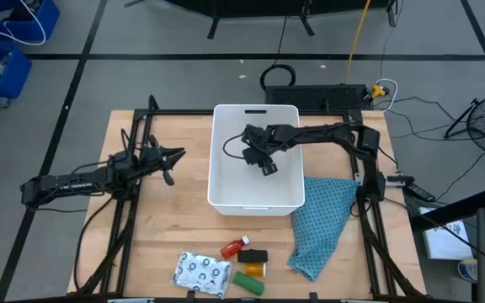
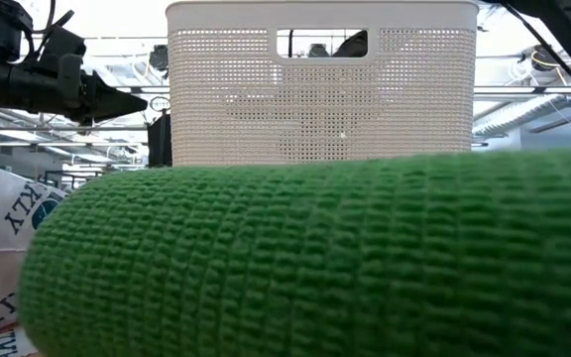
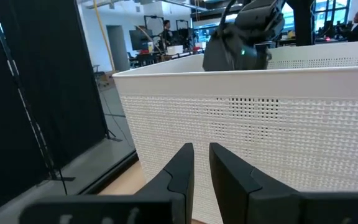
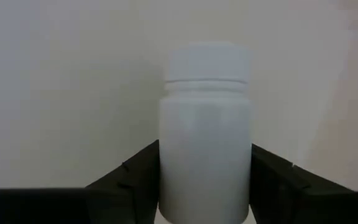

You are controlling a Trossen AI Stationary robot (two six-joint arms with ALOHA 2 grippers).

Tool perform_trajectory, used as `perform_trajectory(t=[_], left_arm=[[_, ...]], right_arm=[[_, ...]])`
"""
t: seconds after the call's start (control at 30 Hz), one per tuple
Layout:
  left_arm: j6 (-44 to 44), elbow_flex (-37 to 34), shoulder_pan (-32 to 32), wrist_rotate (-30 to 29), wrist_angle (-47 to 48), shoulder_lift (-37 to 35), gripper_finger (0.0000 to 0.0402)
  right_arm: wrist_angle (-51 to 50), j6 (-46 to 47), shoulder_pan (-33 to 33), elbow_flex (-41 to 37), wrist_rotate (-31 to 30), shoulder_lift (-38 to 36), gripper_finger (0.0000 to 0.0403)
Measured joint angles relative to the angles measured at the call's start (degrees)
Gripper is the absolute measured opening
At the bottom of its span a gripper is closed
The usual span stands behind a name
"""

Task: Pick & place medical supplies in basket/bin
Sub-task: Put the white bottle into the white bin, then put the red bottle into the white bin

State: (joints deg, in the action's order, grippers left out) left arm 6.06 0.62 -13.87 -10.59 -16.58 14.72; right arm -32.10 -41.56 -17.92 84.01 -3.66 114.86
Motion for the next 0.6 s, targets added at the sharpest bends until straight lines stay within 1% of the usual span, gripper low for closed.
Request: perform_trajectory(t=[0.1, 0.23, 0.3, 0.43, 0.53, 0.6], left_arm=[[0.2, 0.0, 0.0, 0.0, 0.0, 0.0, 0.0056], [-0.1, 0.0, 0.0, 0.3, 0.0, 0.0, 0.0056], [0.5, 0.0, 0.0, 0.3, 0.0, 0.0, 0.0056], [1.0, 0.0, 0.0, 0.2, 0.0, 0.0, 0.0056], [1.2, 0.0, 0.0, 0.0, 0.0, 0.0, 0.0056], [1.2, 0.0, 0.0, 0.0, 0.0, 0.0, 0.0056]], right_arm=[[-0.9, -1.2, 0.3, 0.0, -3.7, -1.1, 0.0223], [-0.8, -0.8, 0.4, 0.0, -3.9, -2.7, 0.0267], [-1.1, 0.5, 0.4, 0.0, -5.5, -3.5, 0.0285], [-1.5, 1.9, 0.7, 0.0, -13.1, -8.1, 0.0306], [-1.6, 1.7, 1.5, 0.0, -21.9, -14.1, 0.0309], [-1.6, 1.6, 2.5, 0.0, -26.0, -19.1, 0.0306]])
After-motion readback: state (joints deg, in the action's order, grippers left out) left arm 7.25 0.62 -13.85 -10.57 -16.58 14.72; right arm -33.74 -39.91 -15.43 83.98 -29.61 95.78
